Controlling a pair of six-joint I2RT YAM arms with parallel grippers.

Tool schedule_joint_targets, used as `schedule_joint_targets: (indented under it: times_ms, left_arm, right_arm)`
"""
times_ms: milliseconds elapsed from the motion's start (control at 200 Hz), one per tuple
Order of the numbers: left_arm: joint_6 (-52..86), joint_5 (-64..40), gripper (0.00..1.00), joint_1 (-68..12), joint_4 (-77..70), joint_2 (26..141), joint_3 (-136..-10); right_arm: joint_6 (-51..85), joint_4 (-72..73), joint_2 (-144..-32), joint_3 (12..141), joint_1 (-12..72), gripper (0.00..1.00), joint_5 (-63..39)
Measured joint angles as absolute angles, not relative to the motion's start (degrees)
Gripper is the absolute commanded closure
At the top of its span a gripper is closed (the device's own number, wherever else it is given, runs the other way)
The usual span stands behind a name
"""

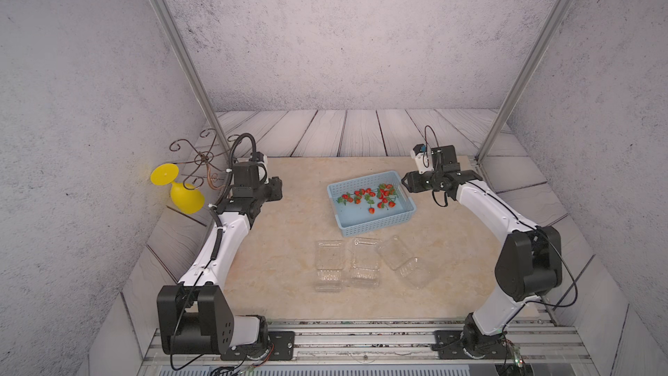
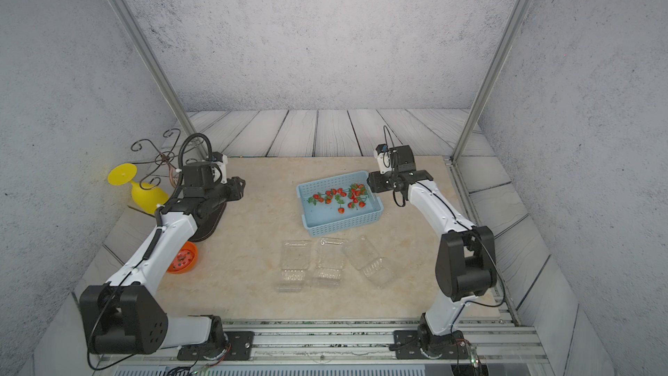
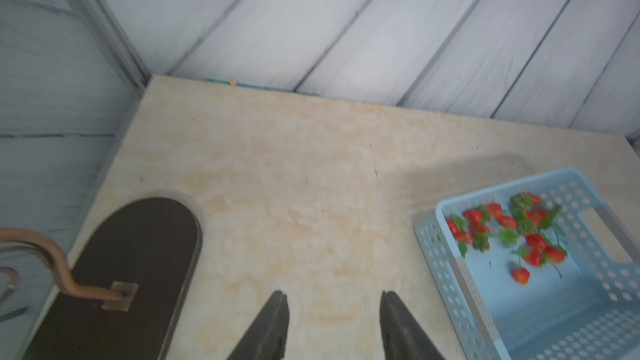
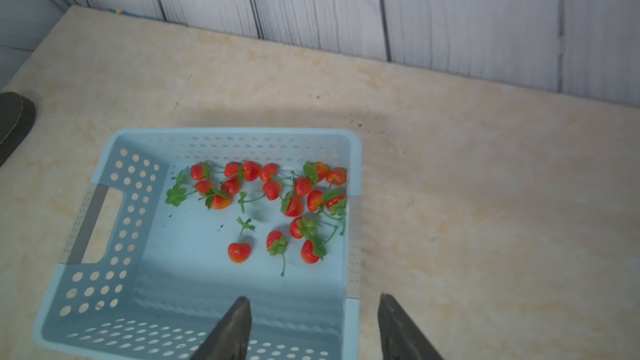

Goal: Pack strawberries into containers
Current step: Pick up the strawberry from the basket.

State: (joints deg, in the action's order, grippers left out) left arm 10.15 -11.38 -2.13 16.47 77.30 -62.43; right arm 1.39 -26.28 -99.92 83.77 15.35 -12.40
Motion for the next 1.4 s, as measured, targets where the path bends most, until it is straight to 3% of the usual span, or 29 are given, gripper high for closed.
schedule_joint_targets:
  times_ms: [230,530,781,1401]
  left_arm:
    - [9.0,-17.1,0.53,-2.4,20.5,77.3,-61.2]
    - [9.0,-21.0,0.53,-3.1,20.5,77.3,-61.2]
    - [7.1,-20.2,0.53,-8.3,20.9,77.9,-61.2]
    - [6.2,-18.6,0.54,-10.2,21.7,79.1,-61.2]
  right_arm:
    - [3.3,-33.4,-112.4,95.3,21.4,0.55,-10.7]
    - [6.2,-36.3,-124.6,106.8,23.0,0.59,-5.8]
    - [7.8,-37.8,-132.8,115.9,23.0,0.6,-3.9]
    - [10.3,-39.9,-139.0,121.7,23.0,0.74,-3.3]
